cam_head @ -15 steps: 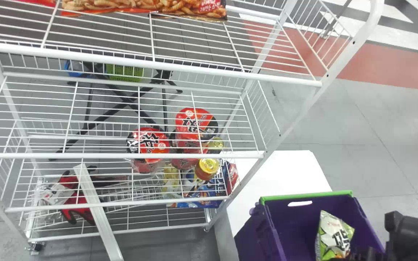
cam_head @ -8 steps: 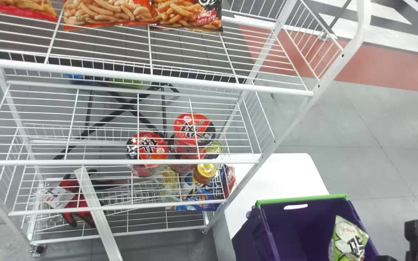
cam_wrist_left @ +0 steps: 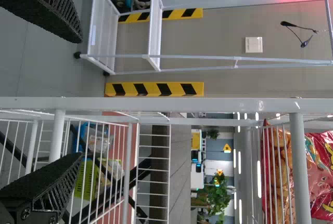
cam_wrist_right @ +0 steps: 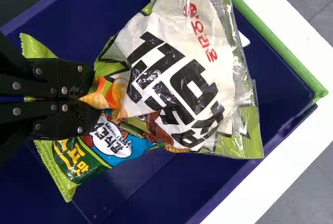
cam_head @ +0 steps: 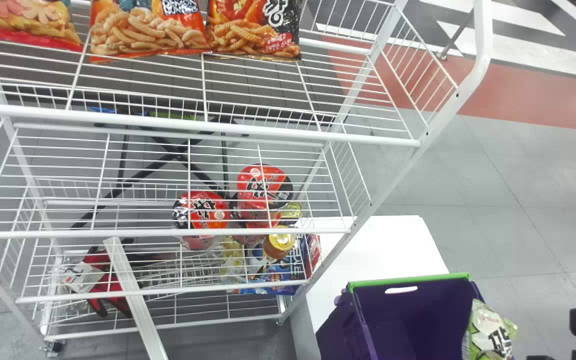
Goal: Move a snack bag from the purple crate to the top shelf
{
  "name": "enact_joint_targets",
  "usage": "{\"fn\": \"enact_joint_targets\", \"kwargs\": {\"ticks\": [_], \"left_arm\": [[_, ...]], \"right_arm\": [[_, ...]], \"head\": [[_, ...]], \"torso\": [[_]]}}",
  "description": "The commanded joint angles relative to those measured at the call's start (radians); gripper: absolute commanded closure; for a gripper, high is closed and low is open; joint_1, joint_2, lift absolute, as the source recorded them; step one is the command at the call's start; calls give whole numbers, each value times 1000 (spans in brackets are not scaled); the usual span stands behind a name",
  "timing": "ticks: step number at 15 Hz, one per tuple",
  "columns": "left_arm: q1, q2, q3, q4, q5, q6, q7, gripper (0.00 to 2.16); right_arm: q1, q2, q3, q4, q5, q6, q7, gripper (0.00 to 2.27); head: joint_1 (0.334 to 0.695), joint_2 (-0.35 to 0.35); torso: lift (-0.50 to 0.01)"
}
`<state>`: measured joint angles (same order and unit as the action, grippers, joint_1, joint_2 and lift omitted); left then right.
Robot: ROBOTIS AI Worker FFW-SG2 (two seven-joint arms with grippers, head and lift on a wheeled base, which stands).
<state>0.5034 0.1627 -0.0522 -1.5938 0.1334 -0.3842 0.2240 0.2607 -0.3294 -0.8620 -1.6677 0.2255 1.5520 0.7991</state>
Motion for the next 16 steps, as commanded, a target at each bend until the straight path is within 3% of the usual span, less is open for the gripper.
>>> {"fn": "enact_joint_targets", "kwargs": {"ticks": [1,16], "left_arm": [[0,0,0,0,0,0,0,12],[3,-6,-14,17,-14,-9,9,12]], "right_arm": [[5,-7,0,2,0,0,0,2142],[23,-13,0,6,2,-40,5,2142]], "head": [[695,-350],[695,-350]], "torso": [[-213],[-154]]}}
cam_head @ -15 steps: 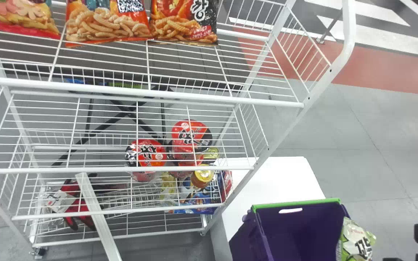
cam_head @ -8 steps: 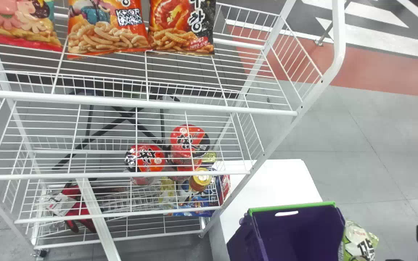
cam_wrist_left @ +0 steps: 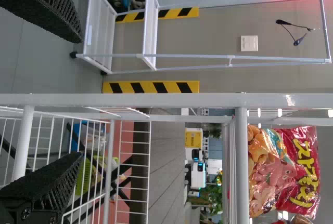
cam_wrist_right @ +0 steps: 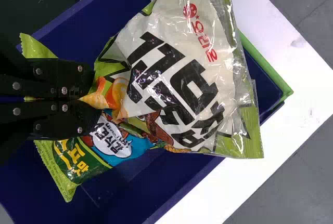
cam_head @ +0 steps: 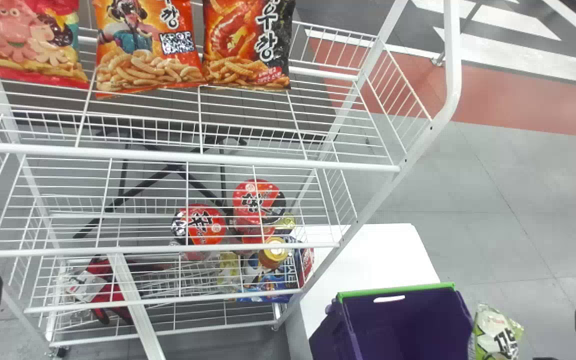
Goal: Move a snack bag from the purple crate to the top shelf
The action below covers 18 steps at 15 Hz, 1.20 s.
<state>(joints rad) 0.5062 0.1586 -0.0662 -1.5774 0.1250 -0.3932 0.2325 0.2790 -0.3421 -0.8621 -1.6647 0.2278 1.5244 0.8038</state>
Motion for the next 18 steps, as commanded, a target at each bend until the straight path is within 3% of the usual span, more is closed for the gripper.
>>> {"fn": "enact_joint_targets", "kwargs": {"ticks": [1,18], "left_arm": [[2,-4,0,-1,-10,0,5,12],[8,-8,-21,-1,-18,-9,24,12]], "right_arm": [[6,-2,0,7,-2,-28,-2,2142],[19,-14,-2,66,-25,-101,-6,2138]], "head": [[695,-350],[695,-350]], "torso": [[-150],[-82]]}}
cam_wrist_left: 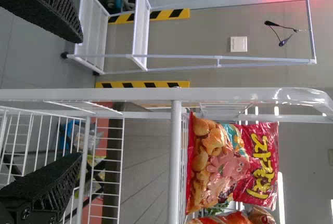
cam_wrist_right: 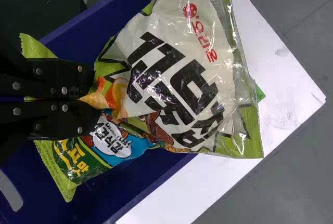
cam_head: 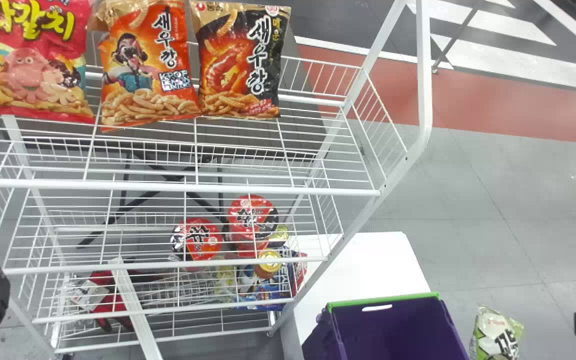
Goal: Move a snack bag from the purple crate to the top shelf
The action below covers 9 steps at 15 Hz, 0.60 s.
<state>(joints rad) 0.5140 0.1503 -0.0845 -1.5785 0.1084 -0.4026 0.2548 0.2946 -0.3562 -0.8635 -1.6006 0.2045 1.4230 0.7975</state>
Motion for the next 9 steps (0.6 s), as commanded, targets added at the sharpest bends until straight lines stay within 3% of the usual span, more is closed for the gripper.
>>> {"fn": "enact_joint_targets", "kwargs": {"ticks": [1,9], "left_arm": [[0,0,-4,0,-3,0,1,12],[5,0,-14,0,-6,-3,3,12]], "right_arm": [[5,0,0,4,-2,-6,0,2142],[20,-1,0,4,-14,-25,8,2142]], "head": [[695,-350],[695,-350]], "torso": [[-78],[-46]]}}
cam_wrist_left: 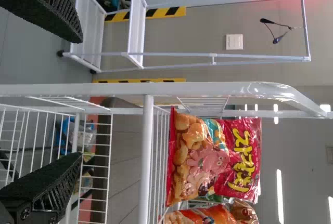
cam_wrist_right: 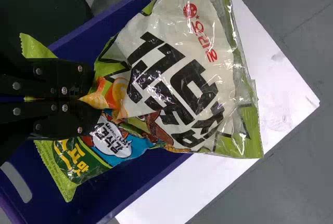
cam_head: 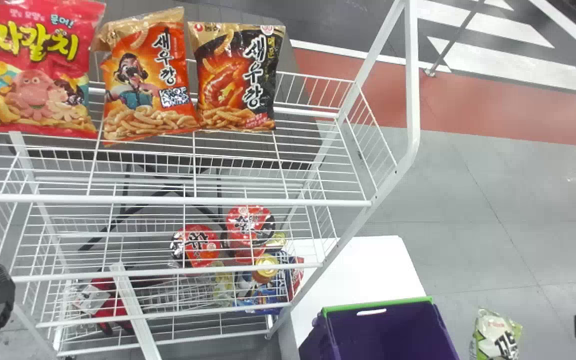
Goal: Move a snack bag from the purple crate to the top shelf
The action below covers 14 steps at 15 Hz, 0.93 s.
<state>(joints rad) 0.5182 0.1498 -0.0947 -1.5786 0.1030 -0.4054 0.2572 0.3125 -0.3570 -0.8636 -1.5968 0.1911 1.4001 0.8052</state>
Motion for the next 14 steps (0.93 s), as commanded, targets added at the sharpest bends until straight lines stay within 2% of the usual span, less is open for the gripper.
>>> {"fn": "enact_joint_targets", "kwargs": {"ticks": [1,14], "left_arm": [[2,-1,-3,0,0,-3,0,12],[13,1,-6,-6,-14,-16,2,12]], "right_arm": [[4,1,0,0,-1,-5,0,2138],[4,-5,5,8,-1,-14,2,2142]], "head": [[695,-350],[695,-350]], "torso": [[-42],[7]]}}
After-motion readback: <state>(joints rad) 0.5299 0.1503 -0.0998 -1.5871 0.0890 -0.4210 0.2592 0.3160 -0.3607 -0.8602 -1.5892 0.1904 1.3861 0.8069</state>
